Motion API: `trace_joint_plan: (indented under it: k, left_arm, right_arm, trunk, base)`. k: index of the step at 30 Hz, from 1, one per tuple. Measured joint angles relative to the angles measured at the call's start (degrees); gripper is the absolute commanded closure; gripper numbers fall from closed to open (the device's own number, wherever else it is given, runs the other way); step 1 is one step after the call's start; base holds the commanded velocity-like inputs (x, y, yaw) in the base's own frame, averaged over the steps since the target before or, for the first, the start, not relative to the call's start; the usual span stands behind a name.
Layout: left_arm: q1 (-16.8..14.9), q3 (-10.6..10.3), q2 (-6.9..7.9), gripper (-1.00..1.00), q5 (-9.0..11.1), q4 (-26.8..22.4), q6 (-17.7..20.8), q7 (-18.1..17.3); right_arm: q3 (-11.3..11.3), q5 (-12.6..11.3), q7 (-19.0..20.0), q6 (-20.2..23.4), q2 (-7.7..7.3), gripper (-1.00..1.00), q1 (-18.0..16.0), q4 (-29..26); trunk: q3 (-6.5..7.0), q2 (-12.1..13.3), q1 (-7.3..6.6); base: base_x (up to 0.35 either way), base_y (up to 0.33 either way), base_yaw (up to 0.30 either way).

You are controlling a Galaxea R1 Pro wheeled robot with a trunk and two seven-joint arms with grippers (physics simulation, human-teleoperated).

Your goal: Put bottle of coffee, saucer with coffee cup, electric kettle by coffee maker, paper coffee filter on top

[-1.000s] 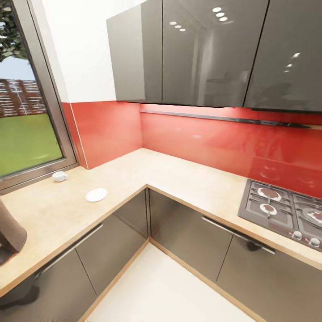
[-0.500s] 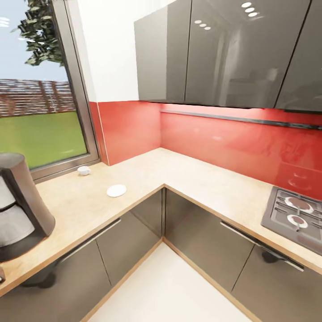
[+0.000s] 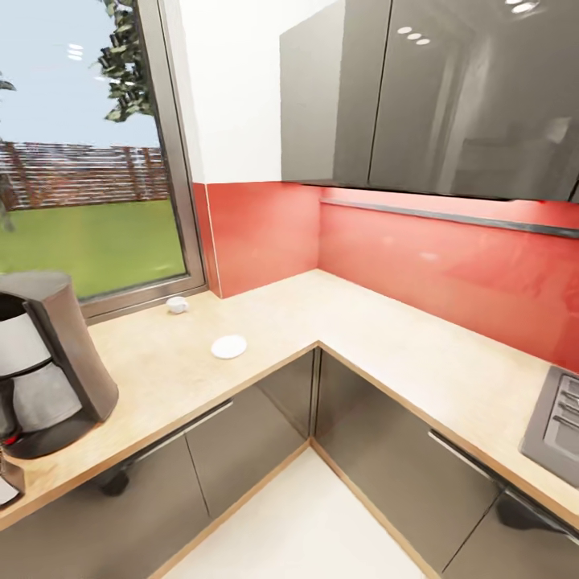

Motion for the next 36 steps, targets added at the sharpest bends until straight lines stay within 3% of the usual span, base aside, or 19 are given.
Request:
trace_joint_plan:
  k: [11, 36]
  left_arm:
    - [0.0, -0.2, 0.0, -1.0, 0.0, 0.1, -2.9, 0.0]
    - [0.0, -0.1, -0.07, -1.0, 0.1, 0.1, -3.2, 0.0]
  right_arm:
    - [0.0, 0.0, 0.0, 0.0, 0.0, -1.0, 0.0, 0.0]
    - [0.0, 0.0, 0.0, 0.0, 0.0, -1.0, 0.0, 0.0]
  trunk:
    - [0.0, 0.0, 0.02]
    - [0.0, 0.0, 0.02]
  base:
    - [0.092, -0.027, 0.276]
    - [0.001, 0.0, 0.276]
